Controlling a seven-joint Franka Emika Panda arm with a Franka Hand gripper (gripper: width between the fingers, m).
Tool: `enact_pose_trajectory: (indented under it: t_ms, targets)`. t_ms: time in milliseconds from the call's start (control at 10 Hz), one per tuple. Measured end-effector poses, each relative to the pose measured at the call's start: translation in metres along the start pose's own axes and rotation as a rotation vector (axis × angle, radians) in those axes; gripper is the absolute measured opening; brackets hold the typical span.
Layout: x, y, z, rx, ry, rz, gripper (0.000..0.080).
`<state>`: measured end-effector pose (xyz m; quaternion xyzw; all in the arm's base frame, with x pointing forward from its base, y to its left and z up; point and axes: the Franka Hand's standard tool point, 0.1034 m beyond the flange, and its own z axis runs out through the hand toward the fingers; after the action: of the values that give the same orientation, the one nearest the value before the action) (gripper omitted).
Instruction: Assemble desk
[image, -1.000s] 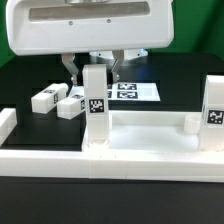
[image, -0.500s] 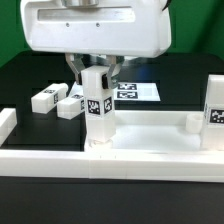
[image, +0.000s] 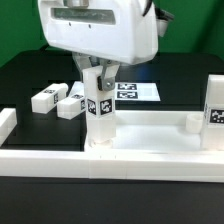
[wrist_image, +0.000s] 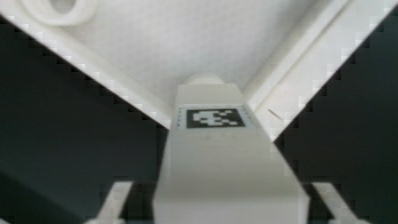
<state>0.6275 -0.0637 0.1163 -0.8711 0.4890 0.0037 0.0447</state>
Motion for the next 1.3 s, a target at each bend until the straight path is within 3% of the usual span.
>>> enact_pose_trajectory:
  t_ms: [400, 600, 700, 1300]
  targets:
    - [-0.0001, -0.0003, 0.0001, 0.001, 0.001, -0.004, 0.0291]
    - [-0.0003, -0.0002, 0.0001, 0.000, 0.001, -0.172, 0.0604]
    - [-0.0015, -0.0010, 0.0005, -0.003, 0.002, -0.272, 0.0635]
    - [-0.0071, -0.0061, -0.0002, -0.019, -0.002, -0.806, 0.0649]
